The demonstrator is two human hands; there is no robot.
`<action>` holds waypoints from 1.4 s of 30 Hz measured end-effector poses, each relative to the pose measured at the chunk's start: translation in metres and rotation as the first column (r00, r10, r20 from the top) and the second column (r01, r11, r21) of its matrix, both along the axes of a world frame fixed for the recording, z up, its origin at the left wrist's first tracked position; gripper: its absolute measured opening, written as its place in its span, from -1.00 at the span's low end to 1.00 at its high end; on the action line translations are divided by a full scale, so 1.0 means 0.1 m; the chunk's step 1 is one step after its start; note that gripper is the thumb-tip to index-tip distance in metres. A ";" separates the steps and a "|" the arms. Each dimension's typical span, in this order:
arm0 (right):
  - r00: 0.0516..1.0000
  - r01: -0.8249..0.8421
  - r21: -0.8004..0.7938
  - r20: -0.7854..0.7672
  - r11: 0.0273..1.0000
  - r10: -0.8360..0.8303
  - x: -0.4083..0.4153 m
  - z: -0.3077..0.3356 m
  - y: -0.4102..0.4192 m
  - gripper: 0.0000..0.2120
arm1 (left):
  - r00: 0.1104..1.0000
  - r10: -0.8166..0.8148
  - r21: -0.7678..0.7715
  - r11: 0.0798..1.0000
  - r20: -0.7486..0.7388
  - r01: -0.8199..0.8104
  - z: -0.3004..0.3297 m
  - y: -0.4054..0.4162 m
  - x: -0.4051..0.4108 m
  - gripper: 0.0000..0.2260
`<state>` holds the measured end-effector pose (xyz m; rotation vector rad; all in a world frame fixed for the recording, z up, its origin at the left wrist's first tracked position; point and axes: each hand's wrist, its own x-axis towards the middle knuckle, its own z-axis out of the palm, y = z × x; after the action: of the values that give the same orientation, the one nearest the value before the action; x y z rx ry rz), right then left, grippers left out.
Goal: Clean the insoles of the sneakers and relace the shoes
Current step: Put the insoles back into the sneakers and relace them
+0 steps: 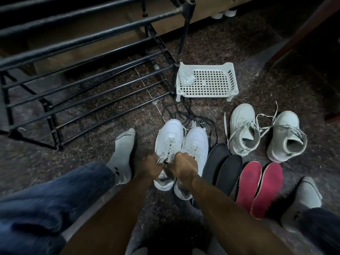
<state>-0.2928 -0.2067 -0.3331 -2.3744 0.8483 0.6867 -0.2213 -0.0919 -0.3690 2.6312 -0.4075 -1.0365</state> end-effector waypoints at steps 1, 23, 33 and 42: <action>1.000 -0.003 -0.003 -0.008 1.000 0.003 0.04 -0.02 0.01 -0.64 | 1.000 -0.012 0.007 1.000 0.005 0.011 -0.01 0.00 0.01 -0.72; 0.695 0.414 0.182 0.570 0.892 -0.439 0.14 -0.21 -0.03 -0.81 | 0.858 0.440 -0.602 0.770 0.265 -0.209 0.09 -0.23 0.12 -0.69; 0.812 0.319 0.153 0.465 0.935 -0.353 0.16 -0.45 -0.15 -0.72 | 0.895 0.392 -0.495 0.833 0.210 -0.249 -0.25 -0.18 0.10 -0.75; 0.958 0.133 0.007 0.254 0.991 -0.130 0.37 -0.31 -0.24 -0.60 | 0.917 0.363 -0.356 0.889 0.165 -0.288 -0.11 -0.18 0.19 -0.66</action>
<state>-0.2558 -0.2303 -0.3640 -2.3257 0.8875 0.3157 -0.2028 -0.1099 -0.3805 2.4090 -0.1504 -0.5102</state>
